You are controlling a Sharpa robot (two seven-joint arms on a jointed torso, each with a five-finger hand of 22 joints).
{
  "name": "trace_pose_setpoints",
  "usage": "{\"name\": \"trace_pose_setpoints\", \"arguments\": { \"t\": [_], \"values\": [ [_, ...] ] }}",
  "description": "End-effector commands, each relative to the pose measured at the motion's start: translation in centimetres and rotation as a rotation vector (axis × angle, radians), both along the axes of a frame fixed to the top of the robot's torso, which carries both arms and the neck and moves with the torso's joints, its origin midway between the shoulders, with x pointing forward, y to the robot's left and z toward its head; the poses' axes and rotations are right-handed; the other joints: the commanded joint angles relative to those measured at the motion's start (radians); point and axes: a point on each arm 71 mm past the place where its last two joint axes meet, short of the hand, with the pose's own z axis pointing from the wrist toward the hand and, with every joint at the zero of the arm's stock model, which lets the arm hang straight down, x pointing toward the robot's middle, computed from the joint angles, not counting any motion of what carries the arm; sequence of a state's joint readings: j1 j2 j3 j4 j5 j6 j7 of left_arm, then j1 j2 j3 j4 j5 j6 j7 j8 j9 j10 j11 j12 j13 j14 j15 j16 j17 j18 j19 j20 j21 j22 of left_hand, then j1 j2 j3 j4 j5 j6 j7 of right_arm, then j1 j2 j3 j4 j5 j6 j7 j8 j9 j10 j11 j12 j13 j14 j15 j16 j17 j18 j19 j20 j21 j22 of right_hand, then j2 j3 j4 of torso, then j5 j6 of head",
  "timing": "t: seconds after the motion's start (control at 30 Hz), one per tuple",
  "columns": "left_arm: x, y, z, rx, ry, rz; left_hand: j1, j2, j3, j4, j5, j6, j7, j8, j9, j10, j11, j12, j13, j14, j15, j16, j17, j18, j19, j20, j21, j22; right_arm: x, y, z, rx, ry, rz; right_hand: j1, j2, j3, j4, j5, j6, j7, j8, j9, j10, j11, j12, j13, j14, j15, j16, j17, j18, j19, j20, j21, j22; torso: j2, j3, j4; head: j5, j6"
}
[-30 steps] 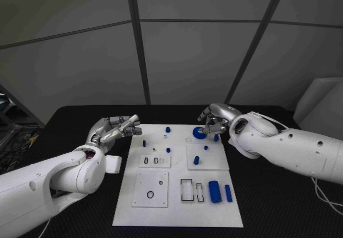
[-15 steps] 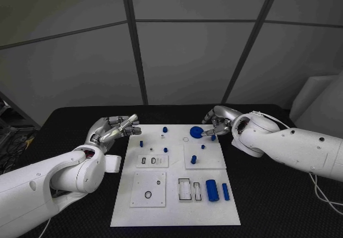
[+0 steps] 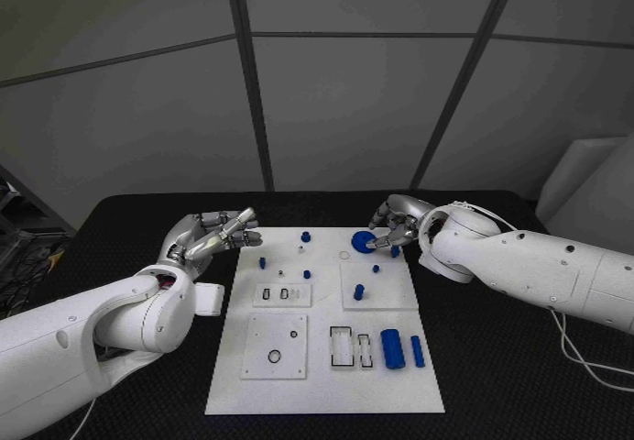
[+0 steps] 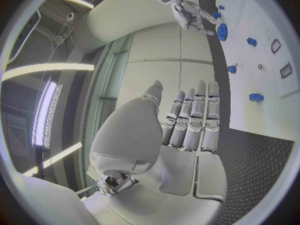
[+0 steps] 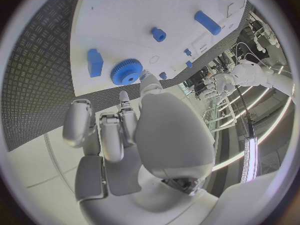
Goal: Assemble the parts on the task board
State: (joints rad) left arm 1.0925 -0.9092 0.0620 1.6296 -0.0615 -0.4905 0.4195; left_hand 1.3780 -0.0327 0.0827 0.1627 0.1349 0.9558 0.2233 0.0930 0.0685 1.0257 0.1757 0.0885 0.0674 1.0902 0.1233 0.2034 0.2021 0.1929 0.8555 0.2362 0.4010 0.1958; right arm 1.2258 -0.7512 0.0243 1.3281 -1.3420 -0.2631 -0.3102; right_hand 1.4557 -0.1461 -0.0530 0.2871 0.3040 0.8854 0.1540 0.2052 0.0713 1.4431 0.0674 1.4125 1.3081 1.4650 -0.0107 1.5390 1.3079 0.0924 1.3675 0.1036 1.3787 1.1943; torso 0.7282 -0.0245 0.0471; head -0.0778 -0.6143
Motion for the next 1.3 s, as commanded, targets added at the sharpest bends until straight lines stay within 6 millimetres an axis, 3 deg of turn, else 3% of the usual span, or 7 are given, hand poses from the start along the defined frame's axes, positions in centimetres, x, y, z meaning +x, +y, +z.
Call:
{"name": "trace_pose_setpoints", "arguments": {
  "t": [0.03, 0.87, 1.03, 1.13, 1.3],
  "values": [
    [0.0, -0.2, 0.1, -0.004, -0.001, -0.016, -0.008, 0.003, -0.006, 0.002, -0.003, -0.001, 0.007, -0.005, 0.0, -0.006, 0.001, -0.007, -0.001, -0.008, 0.003, -0.006, 0.002, -0.013, -0.008, -0.001, -0.005, -0.001, 0.2, 0.0, -0.1, -0.006, 0.021, -0.009, 0.001, 0.016, 0.004, -0.005, 0.004, 0.001, 0.002, 0.006, -0.002, 0.013, 0.002, 0.012, 0.058, 0.09, 0.006, 0.005, 0.185, -0.019, 0.007, -0.001, 0.009, 0.009, -0.001, -0.0003, 0.0008, -0.002, -0.002],
    [0.0, -0.2, 0.1, -0.004, 0.0, -0.016, -0.008, 0.003, -0.006, 0.002, -0.003, -0.001, 0.007, -0.005, 0.0, -0.006, 0.001, -0.007, -0.001, -0.008, 0.003, -0.006, 0.002, -0.013, -0.008, -0.001, -0.005, -0.001, 1.0, 1.3, -0.9, -0.084, 0.066, 0.005, 0.016, 0.031, 0.012, -0.017, 0.005, 0.0, 0.004, 0.006, -0.003, 0.02, 0.004, 0.027, 0.08, 0.091, 0.008, 0.007, 0.19, -0.02, 0.009, 0.001, 0.015, 0.018, -0.001, 0.001, 0.002, 0.0, -0.011],
    [0.0, -0.2, 0.1, -0.004, 0.0, -0.017, -0.008, 0.003, -0.006, 0.002, -0.003, -0.001, 0.007, -0.005, 0.0, -0.006, 0.001, -0.007, -0.001, -0.008, 0.003, -0.006, 0.002, -0.013, -0.008, -0.001, -0.005, -0.001, 1.0, 1.5, -0.9, -0.089, 0.061, 0.008, 0.022, 0.047, 0.019, -0.023, 0.007, 0.019, 0.001, 0.016, -0.001, 0.024, 0.002, 0.035, 0.091, 0.091, 0.008, 0.008, 0.192, -0.021, 0.01, 0.001, 0.018, 0.023, -0.002, 0.0008, 0.002, 0.0, -0.012],
    [0.0, -0.2, 0.1, -0.004, 0.0, -0.017, -0.008, 0.004, -0.007, 0.001, -0.003, 0.0, 0.006, -0.005, 0.0, -0.005, 0.001, -0.007, -0.001, -0.008, 0.002, -0.007, 0.003, -0.013, -0.009, 0.0, -0.005, -0.001, 1.1, 1.6, -0.9, -0.093, 0.05, 0.005, 0.026, 0.065, 0.027, -0.028, 0.006, 0.064, -0.008, 0.036, 0.006, 0.027, -0.005, 0.039, 0.098, 0.091, 0.003, 0.008, 0.192, -0.021, 0.01, -0.001, 0.02, 0.026, -0.002, 0.0012, 0.0026, 0.0, -0.012],
    [0.0, -0.2, 0.1, -0.004, 0.0, -0.017, -0.008, 0.004, -0.007, 0.001, -0.003, 0.0, 0.006, -0.005, 0.0, -0.005, 0.001, -0.007, -0.001, -0.008, 0.002, -0.007, 0.003, -0.013, -0.009, 0.0, -0.005, -0.001, 1.1, 1.7, -0.6, -0.118, 0.0, 0.005, 0.056, 0.095, 0.062, -0.049, -0.043, 0.129, -0.031, 0.055, 0.012, 0.037, -0.024, 0.05, 0.115, 0.092, -0.013, 0.01, 0.197, -0.023, 0.015, -0.014, 0.027, 0.04, -0.002, 0.0011, 0.0023, 0.001, -0.014]
  ]
}}
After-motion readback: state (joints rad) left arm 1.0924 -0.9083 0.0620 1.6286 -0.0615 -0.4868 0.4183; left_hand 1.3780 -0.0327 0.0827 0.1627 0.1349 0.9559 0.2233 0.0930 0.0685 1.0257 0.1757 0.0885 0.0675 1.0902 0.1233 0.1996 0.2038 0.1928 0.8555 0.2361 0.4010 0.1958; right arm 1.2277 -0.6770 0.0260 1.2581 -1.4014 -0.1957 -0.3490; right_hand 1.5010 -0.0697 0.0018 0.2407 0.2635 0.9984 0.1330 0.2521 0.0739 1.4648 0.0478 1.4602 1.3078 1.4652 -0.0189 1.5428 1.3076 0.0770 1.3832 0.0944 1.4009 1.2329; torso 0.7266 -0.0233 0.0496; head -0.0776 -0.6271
